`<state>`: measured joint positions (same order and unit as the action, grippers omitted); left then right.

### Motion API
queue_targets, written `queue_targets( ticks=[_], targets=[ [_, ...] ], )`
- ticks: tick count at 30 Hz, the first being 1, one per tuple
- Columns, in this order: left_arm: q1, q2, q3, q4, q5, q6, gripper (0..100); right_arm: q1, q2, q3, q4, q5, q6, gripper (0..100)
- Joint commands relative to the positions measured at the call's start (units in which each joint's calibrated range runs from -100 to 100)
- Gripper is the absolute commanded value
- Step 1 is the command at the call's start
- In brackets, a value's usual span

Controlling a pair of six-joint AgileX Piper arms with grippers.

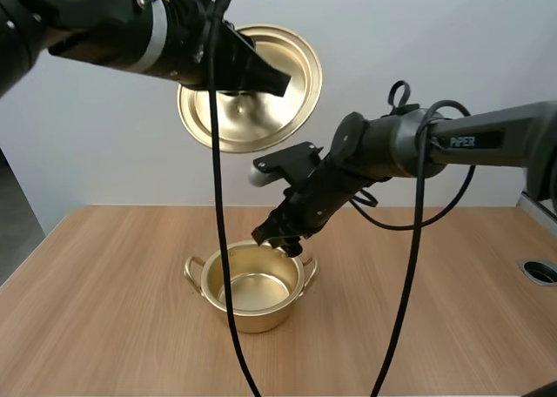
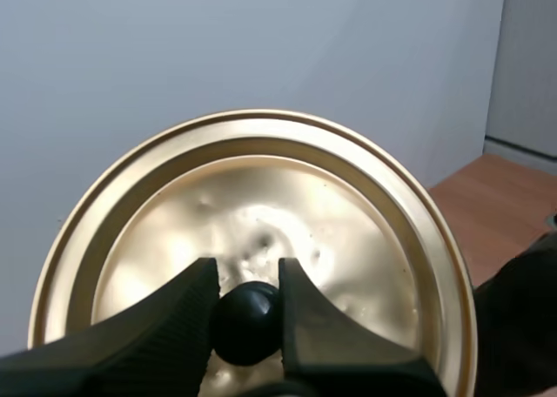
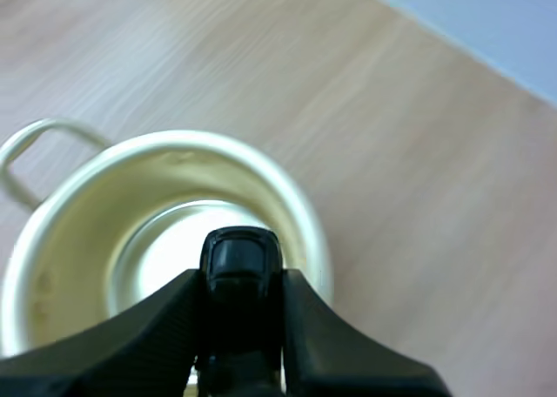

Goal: Open the pot, put the car inside, and close it

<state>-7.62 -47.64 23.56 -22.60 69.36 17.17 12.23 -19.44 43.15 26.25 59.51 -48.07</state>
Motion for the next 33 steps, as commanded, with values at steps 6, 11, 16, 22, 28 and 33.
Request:
queue_targets(
  ticks=[6,11,16,22,28,33],
  targets=[
    [2.36,0.7,-2.2,-2.5,3.6,0.0,0,2.2,7.4,0.0,0.1,4.1,-0.8,7],
    [2.36,0.7,-2.2,-2.5,5.8,0.4,0,2.2,7.8,0.0,0.1,-0.1,-0.3,86],
    [2.36,1.5,-2.2,-2.4,7.3,0.4,0,0.8,6.2,0.0,-0.4,-0.8,0.0,44],
    [2.36,3.7,-1.1,-2.2,8.6,0.4,0,-6.1,1.1,0.0,-0.4,-3.5,1.1,0],
    [2.36,7.1,4.9,-0.6,8.8,1.7,0,-15.6,-2.7,0.0,0.3,-4.4,1.1,0],
    [2.36,12.2,13.6,-0.9,5.8,4.0,0,-18.2,-4.7,0.0,3.6,-4.0,-0.4,0]
  ],
)
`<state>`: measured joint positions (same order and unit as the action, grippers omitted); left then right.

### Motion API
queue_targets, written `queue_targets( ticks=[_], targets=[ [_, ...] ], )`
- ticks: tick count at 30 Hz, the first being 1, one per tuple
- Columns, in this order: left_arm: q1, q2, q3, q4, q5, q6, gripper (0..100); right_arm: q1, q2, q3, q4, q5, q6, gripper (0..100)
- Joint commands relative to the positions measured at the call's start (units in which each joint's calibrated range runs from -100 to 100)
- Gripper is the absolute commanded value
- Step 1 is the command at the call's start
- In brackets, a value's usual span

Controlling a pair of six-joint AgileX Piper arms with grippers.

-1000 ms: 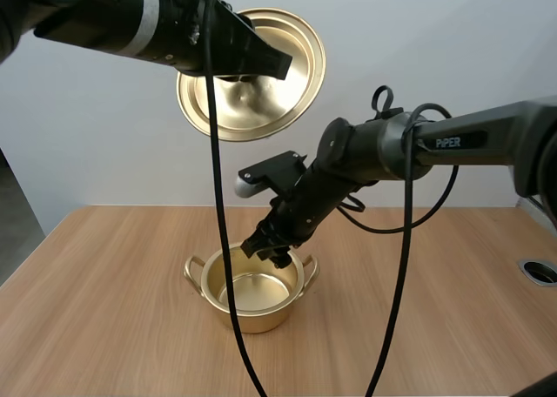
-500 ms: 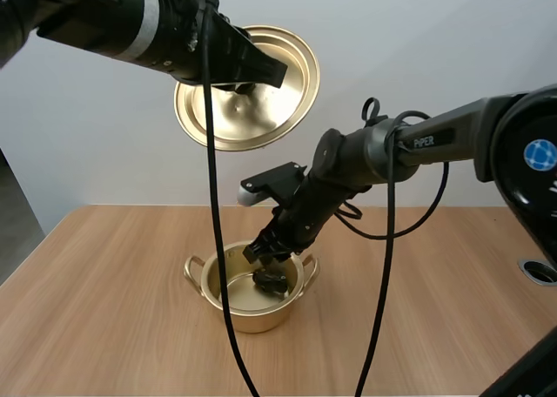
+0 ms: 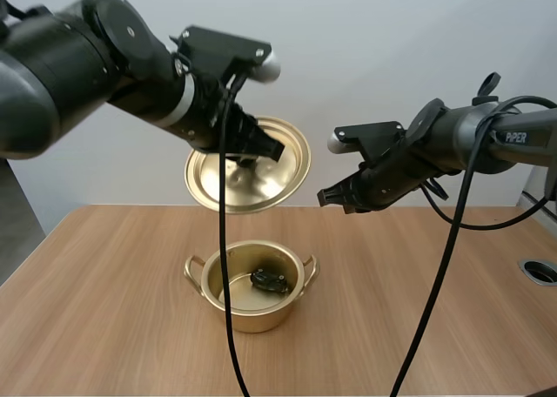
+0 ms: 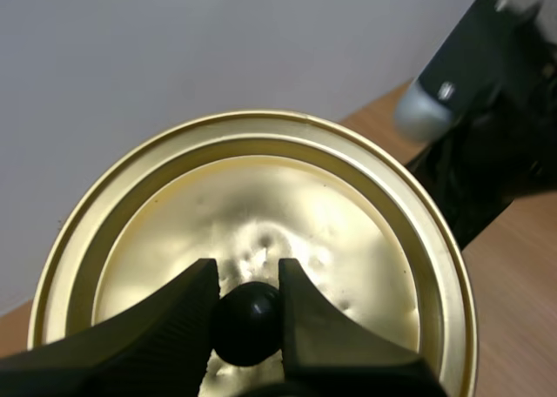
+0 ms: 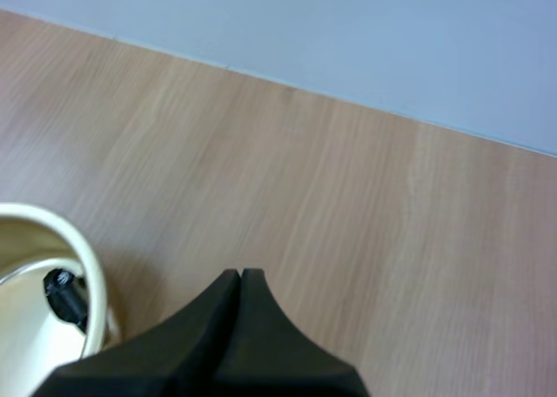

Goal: Open the pot, put the car inside, and close it

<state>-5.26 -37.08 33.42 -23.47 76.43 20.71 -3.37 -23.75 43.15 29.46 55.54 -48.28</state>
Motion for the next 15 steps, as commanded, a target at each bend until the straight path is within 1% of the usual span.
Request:
queue_targets(
  ticks=[1,7,12,15],
  targets=[
    [-0.01,2.9,5.0,-0.1,-2.3,0.9,0,-2.6,-0.5,0.0,0.8,-0.1,-0.2,0],
    [-0.01,10.5,11.2,-0.8,-5.7,3.4,0,-2.6,-1.7,0.0,3.7,-0.1,-1.6,0],
    [-0.08,15.5,13.3,-4.6,-6.6,6.8,0,-2.6,-1.7,0.0,4.2,1.3,-2.4,0],
    [-0.08,18.1,14.3,-3.7,-8.2,6.6,0,-2.6,-1.7,0.0,4.2,1.9,-2.6,0]
  ],
)
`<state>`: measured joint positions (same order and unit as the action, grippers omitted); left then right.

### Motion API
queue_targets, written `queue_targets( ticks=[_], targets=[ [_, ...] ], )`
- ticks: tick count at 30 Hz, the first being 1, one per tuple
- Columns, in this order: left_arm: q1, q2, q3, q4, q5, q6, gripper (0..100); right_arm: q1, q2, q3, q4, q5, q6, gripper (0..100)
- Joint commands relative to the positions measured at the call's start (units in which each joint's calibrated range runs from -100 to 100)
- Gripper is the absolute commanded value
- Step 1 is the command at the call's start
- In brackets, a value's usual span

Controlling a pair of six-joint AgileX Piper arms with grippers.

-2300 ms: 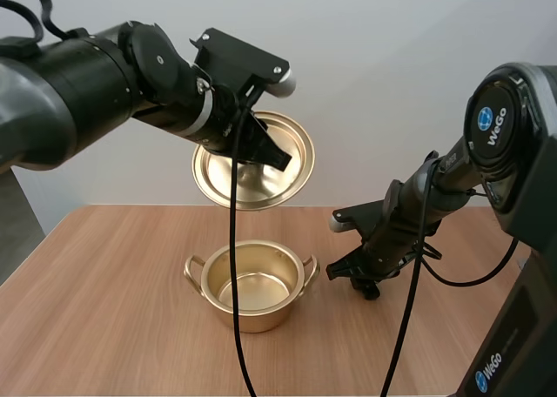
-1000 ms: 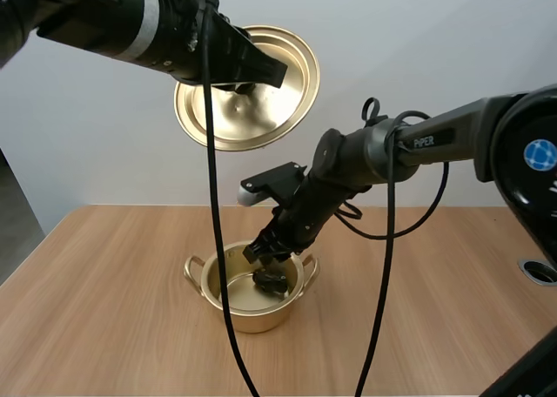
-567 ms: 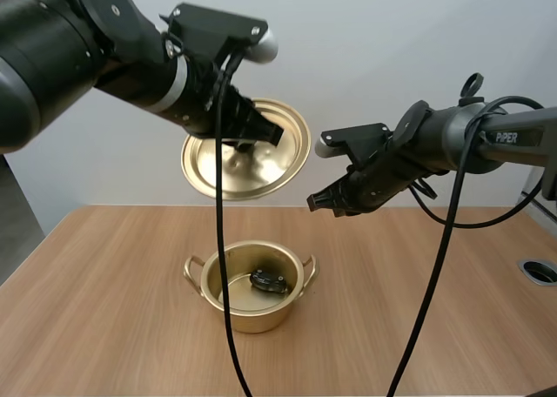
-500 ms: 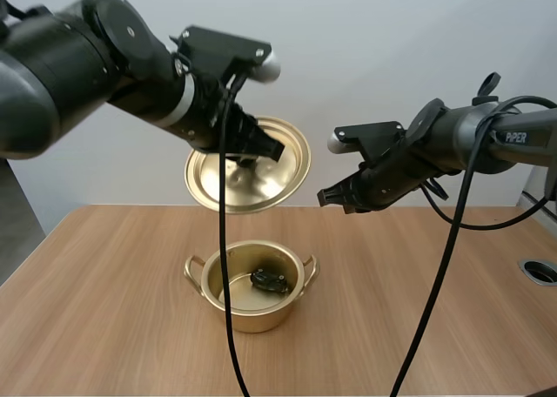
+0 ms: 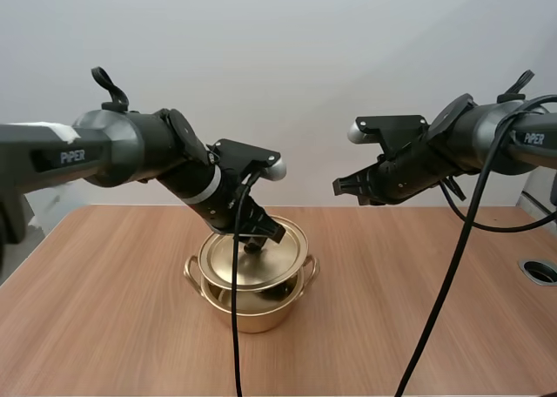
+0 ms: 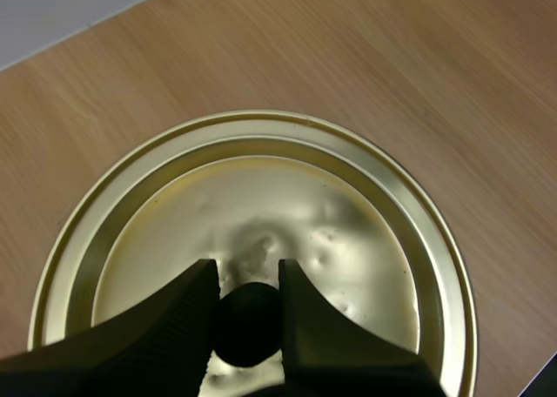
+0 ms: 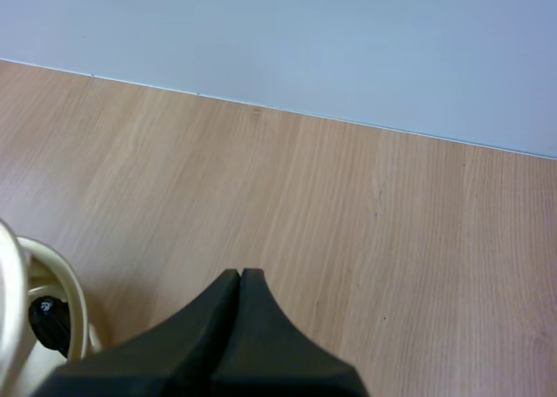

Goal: Open the pot, put the car inside, and close it

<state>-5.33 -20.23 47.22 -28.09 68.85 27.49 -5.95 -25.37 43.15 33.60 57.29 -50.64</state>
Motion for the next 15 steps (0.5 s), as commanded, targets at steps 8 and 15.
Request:
queue_targets(
  ticks=[8,15],
  targets=[
    [0.0,3.7,2.5,3.0,-4.1,-0.2,18,0.0,-0.1,0.0,0.4,0.2,-0.8,0],
    [0.07,3.6,0.7,4.4,-5.9,-2.2,70,0.0,-0.1,0.0,1.9,0.2,-0.8,0]
  ],
)
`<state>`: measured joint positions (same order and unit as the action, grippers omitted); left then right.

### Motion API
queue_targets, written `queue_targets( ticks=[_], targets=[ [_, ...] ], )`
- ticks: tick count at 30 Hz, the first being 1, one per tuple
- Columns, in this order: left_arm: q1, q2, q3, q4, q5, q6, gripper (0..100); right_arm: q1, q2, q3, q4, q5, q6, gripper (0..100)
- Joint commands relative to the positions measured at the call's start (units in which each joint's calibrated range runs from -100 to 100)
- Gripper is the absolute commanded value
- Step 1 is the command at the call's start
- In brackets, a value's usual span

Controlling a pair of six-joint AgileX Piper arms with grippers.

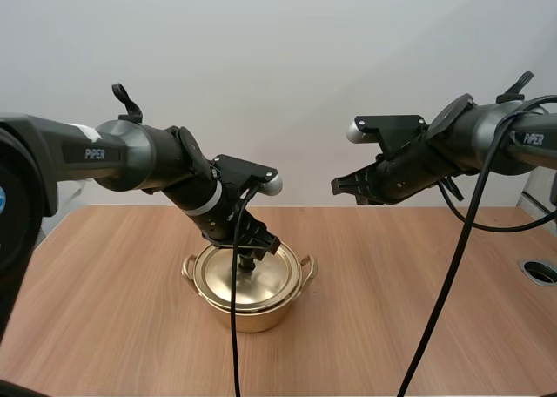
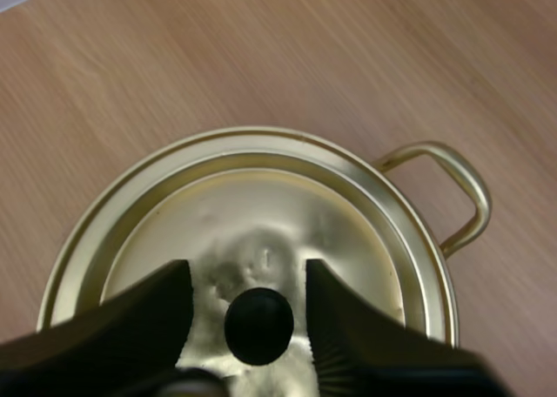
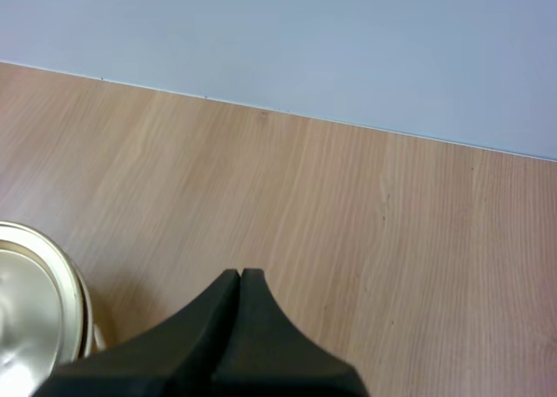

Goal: Open the pot, put the car inside, and close it

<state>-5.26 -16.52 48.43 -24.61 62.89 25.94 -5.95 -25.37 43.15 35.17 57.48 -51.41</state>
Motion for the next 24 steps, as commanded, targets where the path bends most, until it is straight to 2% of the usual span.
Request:
queue_targets(
  ticks=[1,2,3,6,10,14,18,24],
  targets=[
    [0.0,-0.6,-1.0,0.9,0.0,-0.9,66,0.0,-0.1,0.0,1.0,-0.2,0.0,0],
    [0.0,-1.2,-1.4,0.9,0.0,-0.9,59,0.0,-0.1,0.0,1.2,-0.2,0.0,0],
    [0.0,-1.9,-1.8,0.9,0.0,-0.9,47,0.0,-0.1,0.0,1.5,-0.4,0.0,0],
    [0.0,-4.9,-2.7,0.9,-0.9,-1.1,2,0.0,-0.1,0.0,2.8,2.4,-0.1,0],
    [0.0,-12.3,-2.8,1.1,-2.5,-2.5,0,0.0,-1.8,0.0,8.7,6.6,-5.9,0],
    [0.07,-22.9,-2.8,1.1,-5.8,-5.8,0,0.0,-9.4,0.0,14.4,6.4,-7.7,0],
    [0.43,-36.2,-2.8,1.2,-6.4,-6.2,0,0.0,-20.0,0.7,14.1,6.5,-10.2,0],
    [0.82,-56.5,-2.7,4.2,-4.9,-7.0,0,0.0,-36.7,7.8,13.6,10.1,-10.4,0]
  ],
)
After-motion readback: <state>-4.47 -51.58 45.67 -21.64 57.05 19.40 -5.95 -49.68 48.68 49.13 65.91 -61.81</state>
